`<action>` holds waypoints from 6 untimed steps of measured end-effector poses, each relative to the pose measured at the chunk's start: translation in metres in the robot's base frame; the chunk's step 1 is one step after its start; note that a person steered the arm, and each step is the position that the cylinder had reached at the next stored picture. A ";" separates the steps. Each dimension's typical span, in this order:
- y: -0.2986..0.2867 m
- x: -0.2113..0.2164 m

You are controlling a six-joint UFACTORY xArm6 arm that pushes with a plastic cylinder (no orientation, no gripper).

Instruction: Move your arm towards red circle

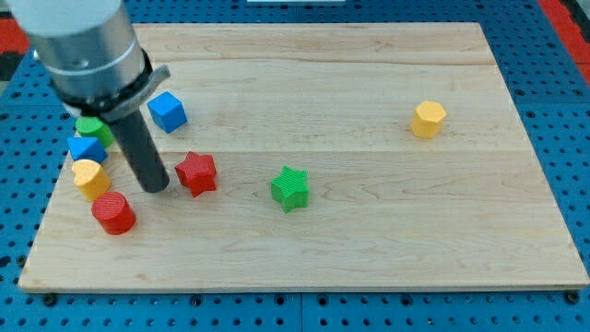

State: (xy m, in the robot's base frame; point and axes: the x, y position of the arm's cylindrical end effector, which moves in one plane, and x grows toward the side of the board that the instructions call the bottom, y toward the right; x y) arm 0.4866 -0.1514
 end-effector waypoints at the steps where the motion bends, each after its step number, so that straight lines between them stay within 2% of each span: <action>1: 0.128 -0.009; 3: 0.261 -0.036; 4: 0.262 -0.036; 5: 0.185 -0.035; 6: 0.058 -0.044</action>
